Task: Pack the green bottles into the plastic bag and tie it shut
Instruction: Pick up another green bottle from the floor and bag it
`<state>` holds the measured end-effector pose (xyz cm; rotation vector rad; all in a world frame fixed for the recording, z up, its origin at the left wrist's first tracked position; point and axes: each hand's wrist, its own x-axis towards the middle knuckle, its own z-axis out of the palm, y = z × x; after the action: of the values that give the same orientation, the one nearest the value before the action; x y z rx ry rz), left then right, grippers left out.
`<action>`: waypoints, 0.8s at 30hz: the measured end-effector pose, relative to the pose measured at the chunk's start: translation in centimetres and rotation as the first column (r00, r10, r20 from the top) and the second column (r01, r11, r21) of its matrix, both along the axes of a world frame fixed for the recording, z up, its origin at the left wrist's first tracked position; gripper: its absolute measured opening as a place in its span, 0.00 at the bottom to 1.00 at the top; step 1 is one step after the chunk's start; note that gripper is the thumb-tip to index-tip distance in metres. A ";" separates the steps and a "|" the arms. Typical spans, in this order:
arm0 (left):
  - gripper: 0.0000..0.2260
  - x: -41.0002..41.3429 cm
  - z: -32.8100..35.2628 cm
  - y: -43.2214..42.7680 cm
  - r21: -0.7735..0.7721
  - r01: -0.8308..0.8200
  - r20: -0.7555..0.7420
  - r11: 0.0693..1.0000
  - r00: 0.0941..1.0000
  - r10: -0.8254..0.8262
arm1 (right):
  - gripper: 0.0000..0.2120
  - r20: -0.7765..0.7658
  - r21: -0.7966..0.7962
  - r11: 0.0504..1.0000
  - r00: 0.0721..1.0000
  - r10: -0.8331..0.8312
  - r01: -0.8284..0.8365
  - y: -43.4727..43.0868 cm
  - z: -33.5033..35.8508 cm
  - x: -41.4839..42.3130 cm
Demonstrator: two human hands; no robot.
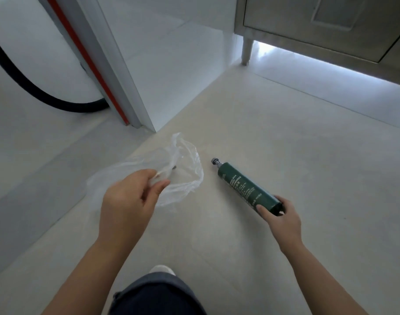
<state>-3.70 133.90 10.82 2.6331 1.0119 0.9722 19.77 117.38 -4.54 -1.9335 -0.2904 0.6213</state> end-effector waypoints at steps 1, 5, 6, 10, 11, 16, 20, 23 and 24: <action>0.15 -0.1 0.1 0.2 0.065 0.012 -0.032 0.998 0.999 -0.010 | 0.20 -0.006 0.031 1.000 1.000 -0.002 0.002 0.1 0.8 0.5; 0.11 -0.7 0.2 1.1 0.267 0.017 -0.135 0.964 0.991 0.020 | 0.16 -0.027 0.143 0.990 1.000 0.013 -0.009 1.0 4.1 1.7; 0.10 -0.8 0.3 1.4 0.296 0.008 -0.148 0.955 0.988 0.038 | 0.15 -0.032 0.179 0.984 0.999 0.023 -0.017 1.3 4.9 1.8; 0.11 -1.5 0.8 2.1 0.385 -0.024 -0.198 0.923 0.974 0.108 | 0.11 -0.050 0.260 0.958 0.989 0.136 -0.119 2.7 7.8 1.9; 0.12 -1.7 1.0 2.3 0.397 -0.026 -0.206 0.918 0.972 0.116 | 0.11 -0.053 0.265 0.952 0.984 0.173 -0.153 3.3 8.4 1.7; 0.15 -3.3 1.3 2.9 0.417 -0.061 -0.229 0.907 0.959 0.170 | 0.08 -0.011 0.158 0.938 0.949 0.315 -0.309 5.3 9.1 0.2; 0.13 -4.9 0.9 3.1 0.400 -0.088 -0.241 0.912 0.950 0.198 | 0.07 -0.045 0.069 0.885 0.884 0.465 -0.461 5.3 8.4 0.0; 0.09 -6.2 0.5 3.1 0.383 -0.112 -0.274 0.917 0.934 0.229 | 0.06 -0.121 0.014 0.803 0.796 0.593 -0.596 5.3 7.9 0.0; 0.09 -6.6 0.3 3.1 0.380 -0.124 -0.283 0.917 0.928 0.243 | 0.06 -0.129 0.002 0.783 0.776 0.617 -0.622 5.4 7.8 -0.1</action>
<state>-10.31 136.97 11.16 3.1249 1.2860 0.8388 19.65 122.80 3.26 -1.8111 -0.8675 1.1830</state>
